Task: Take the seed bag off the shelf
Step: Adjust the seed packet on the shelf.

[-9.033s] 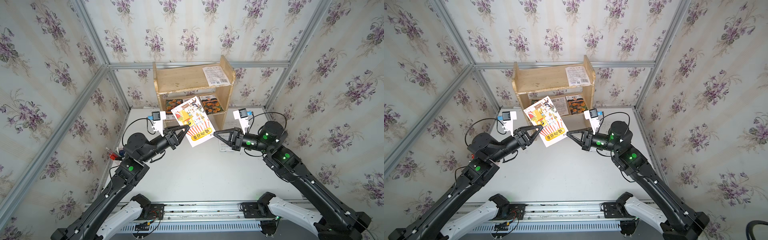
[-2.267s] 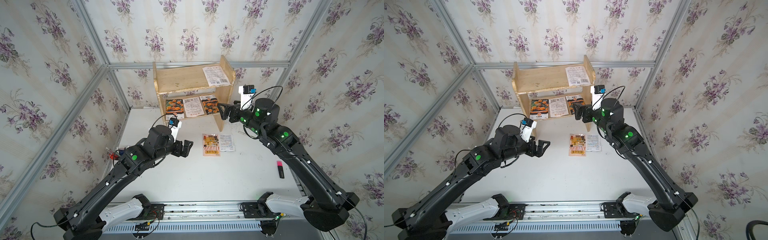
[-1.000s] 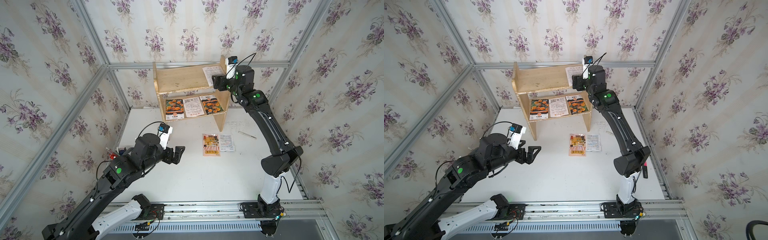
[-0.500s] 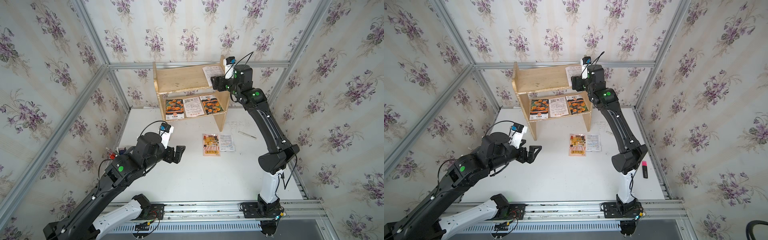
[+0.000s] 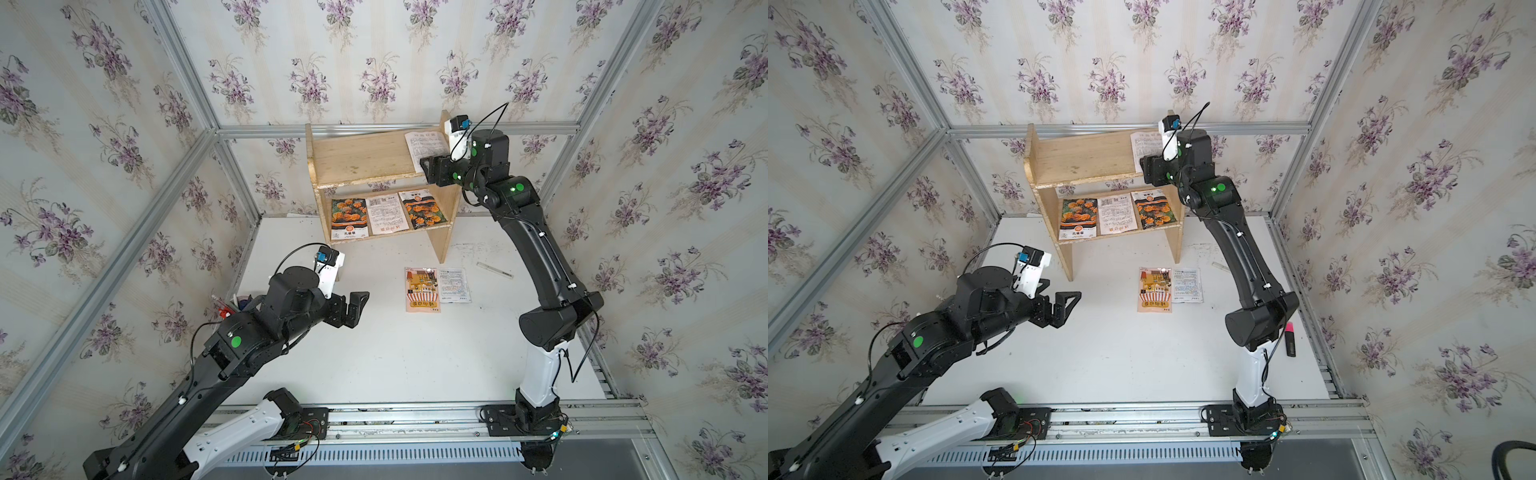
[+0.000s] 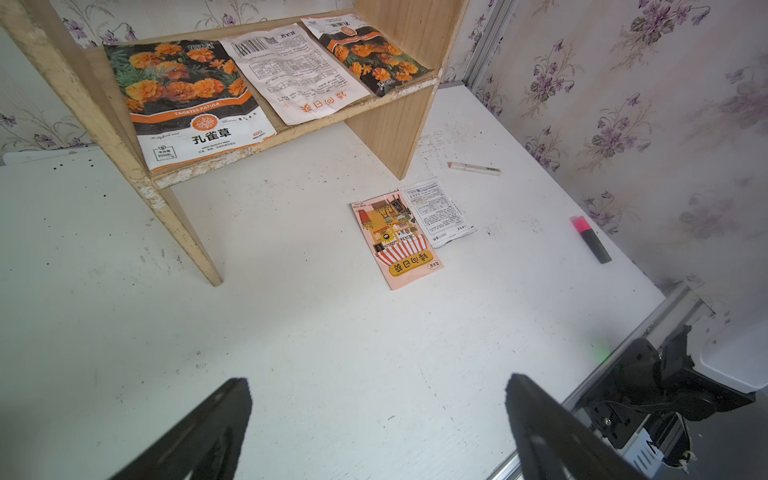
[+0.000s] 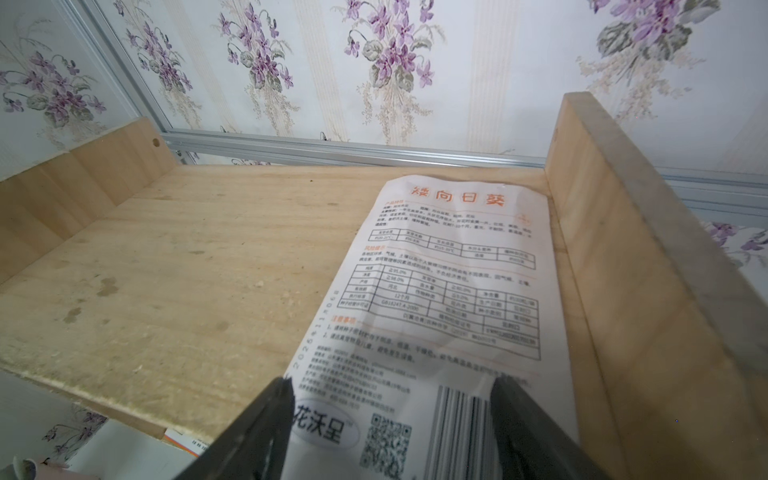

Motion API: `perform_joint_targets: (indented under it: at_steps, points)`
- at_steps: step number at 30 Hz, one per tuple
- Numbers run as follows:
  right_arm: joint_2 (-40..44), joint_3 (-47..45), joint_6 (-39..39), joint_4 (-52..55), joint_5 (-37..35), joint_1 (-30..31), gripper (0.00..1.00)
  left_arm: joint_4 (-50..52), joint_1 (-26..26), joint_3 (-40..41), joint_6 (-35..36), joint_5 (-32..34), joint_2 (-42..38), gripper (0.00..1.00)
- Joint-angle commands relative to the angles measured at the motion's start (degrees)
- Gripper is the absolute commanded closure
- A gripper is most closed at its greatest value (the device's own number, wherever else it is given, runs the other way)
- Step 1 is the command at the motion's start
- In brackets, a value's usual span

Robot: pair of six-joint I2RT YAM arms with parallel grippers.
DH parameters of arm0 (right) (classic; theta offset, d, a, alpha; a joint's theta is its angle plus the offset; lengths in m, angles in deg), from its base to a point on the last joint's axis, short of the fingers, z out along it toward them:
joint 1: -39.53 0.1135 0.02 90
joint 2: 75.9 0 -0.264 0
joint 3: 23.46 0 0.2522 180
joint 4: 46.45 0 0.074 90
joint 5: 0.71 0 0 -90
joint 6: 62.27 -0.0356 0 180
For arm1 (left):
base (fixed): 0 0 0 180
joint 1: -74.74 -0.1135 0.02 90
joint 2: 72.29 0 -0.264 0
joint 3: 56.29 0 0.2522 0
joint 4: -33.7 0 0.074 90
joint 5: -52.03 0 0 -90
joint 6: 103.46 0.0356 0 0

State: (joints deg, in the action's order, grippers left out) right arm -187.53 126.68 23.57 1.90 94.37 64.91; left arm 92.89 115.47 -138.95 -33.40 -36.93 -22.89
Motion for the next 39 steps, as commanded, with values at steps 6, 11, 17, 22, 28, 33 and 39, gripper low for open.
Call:
perform_joint_targets:
  at_steps: [6, 11, 17, 22, 28, 33, 39]
  points:
    - [1.64, -0.72, -0.7, 3.12, 2.65, 0.72, 0.24, 0.18, -0.03, 0.09, -0.09, -0.12, -0.79, 0.01]
    - [3.94, -3.39, -0.97, 2.91, 3.03, 1.46, 0.24, 0.31, 0.01, 0.09, -0.17, 0.02, -0.94, 0.0]
    - [5.66, -4.78, -1.33, 1.26, 2.83, 1.6, 0.24, 0.1, 0.01, 0.09, -0.12, 0.02, -0.89, 0.0]
    - [6.25, -4.55, -1.04, -1.19, 0.53, 1.6, 0.23, 0.05, -0.04, 0.02, -0.09, -0.07, -0.72, 0.01]
    - [7.98, -4.82, -2.07, -2.33, -2.25, 1.43, 0.22, 0.31, -0.04, 0.11, 0.0, 0.19, -1.32, 0.0]
    - [12.45, -9.49, -7.42, -3.47, 0.91, -0.14, 0.22, 0.01, -0.04, 0.4, 0.24, -0.22, -1.61, 0.01]
    - [19.44, -19.24, -15.51, -8.07, 9.2, -6.07, 0.23, -2.53, -0.04, 2.21, 1.07, -2.01, -3.52, 0.01]
